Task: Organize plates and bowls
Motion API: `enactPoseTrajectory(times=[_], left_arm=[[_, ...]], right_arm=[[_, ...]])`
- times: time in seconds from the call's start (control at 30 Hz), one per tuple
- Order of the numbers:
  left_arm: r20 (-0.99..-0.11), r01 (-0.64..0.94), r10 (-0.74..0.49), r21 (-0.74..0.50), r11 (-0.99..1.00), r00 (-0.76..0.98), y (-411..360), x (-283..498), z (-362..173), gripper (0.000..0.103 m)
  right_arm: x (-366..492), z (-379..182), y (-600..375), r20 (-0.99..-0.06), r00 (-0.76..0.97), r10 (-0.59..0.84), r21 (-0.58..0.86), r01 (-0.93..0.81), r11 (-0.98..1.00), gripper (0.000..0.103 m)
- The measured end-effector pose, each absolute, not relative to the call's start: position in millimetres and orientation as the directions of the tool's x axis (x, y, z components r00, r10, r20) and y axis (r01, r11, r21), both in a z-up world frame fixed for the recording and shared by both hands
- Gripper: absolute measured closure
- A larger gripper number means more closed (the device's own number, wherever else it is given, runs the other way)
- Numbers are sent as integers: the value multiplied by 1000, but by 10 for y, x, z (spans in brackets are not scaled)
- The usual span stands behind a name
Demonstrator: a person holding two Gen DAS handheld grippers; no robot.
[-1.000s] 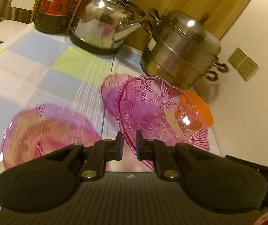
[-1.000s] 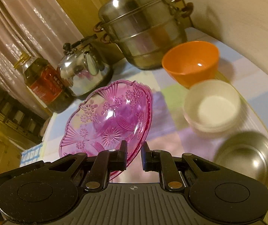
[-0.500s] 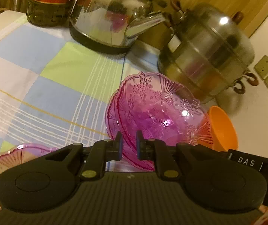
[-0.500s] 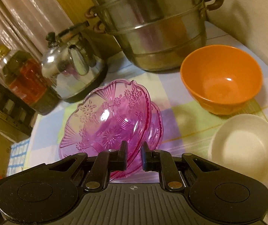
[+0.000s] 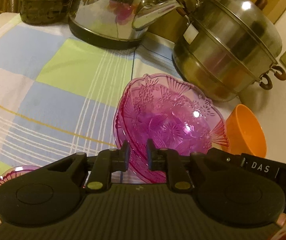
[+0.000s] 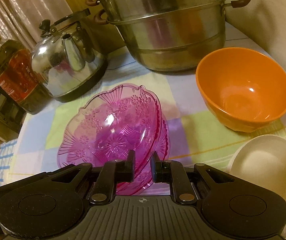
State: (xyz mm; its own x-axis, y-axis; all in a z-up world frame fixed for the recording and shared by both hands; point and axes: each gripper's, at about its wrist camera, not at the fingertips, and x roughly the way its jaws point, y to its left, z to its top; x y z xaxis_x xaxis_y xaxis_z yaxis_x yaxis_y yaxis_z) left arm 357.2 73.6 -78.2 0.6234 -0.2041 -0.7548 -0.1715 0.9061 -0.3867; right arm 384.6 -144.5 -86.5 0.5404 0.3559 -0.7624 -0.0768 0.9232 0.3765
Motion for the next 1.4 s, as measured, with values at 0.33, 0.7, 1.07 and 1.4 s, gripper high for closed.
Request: enactPoseTrajectory(times=[0.33, 0.7, 1.07, 1.4], left_arm=[[-760, -160, -143, -309, 937, 633, 709, 3560, -754, 65], [-753, -198, -148, -348, 916, 641, 915, 3509, -766, 64], [-748, -188, -157, -354, 916, 644, 894, 3498, -765, 64], [-734, -164, -155, -343, 925, 662, 941, 3336, -625, 64]], right_arm=[[3857, -844, -1495, -752, 558, 350, 384, -61, 921, 69], [3851, -827, -1606, -725, 582, 369, 424, -45, 905, 68], [3853, -856, -1619, -720, 577, 386, 447, -40, 894, 68], [3716, -726, -1593, -718, 584, 380, 430, -58, 901, 67]])
